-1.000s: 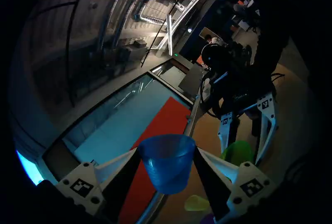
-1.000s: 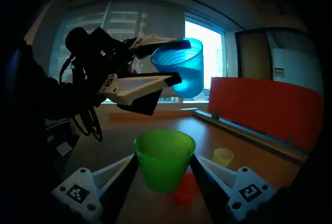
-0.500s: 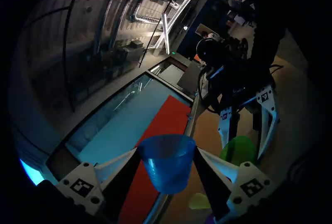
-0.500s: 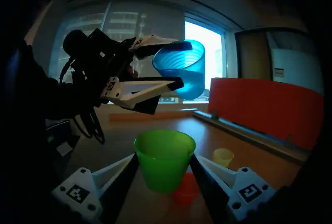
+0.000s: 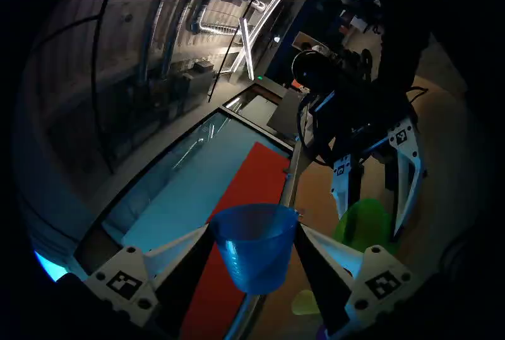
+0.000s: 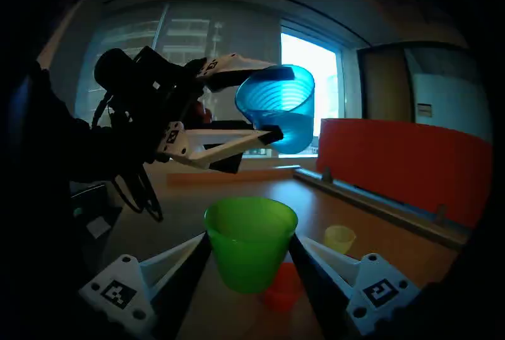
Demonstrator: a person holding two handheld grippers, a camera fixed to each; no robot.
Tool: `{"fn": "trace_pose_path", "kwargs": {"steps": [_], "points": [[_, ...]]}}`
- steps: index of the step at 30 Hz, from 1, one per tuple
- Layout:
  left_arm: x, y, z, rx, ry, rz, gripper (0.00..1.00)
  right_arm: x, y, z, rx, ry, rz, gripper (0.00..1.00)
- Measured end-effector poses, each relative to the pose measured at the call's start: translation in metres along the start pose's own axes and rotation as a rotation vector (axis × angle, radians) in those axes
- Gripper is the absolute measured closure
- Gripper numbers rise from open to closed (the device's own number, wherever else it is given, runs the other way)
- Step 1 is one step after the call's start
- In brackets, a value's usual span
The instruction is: Pour water
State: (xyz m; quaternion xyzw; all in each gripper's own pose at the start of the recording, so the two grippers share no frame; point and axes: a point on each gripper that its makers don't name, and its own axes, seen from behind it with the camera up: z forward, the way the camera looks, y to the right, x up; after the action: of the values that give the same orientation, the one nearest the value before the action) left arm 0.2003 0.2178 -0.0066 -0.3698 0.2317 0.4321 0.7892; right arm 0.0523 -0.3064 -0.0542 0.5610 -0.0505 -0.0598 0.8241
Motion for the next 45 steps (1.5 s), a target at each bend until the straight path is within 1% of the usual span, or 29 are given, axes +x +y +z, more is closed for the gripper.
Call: {"fn": "trace_pose_path", "kwargs": {"steps": [6, 18, 24, 32, 45], "points": [[-0.0007, -0.001, 0.0008, 0.002, 0.0, -0.004, 0.13, -0.0001, -0.0002, -0.0001, 0.002, 0.0, 0.002, 0.12], [-0.0022, 0.0006, 0.0016, -0.003, -0.003, 0.016, 0.13, 0.0011, -0.0014, 0.0007, 0.005, 0.003, -0.001, 0.12], [-0.0008, -0.0005, 0.002, 0.001, 0.002, 0.005, 0.13, 0.0016, -0.0005, -0.0001, 0.005, 0.006, -0.001, 0.12], [-0.0013, 0.0023, 0.0024, -0.006, 0.001, 0.013, 0.13, 0.0009, -0.0008, -0.0014, 0.004, 0.006, -0.007, 0.13], [0.0023, 0.0028, 0.0023, -0.009, 0.005, 0.023, 0.13, 0.0011, -0.0011, -0.0014, 0.007, 0.009, -0.013, 0.13]]}}
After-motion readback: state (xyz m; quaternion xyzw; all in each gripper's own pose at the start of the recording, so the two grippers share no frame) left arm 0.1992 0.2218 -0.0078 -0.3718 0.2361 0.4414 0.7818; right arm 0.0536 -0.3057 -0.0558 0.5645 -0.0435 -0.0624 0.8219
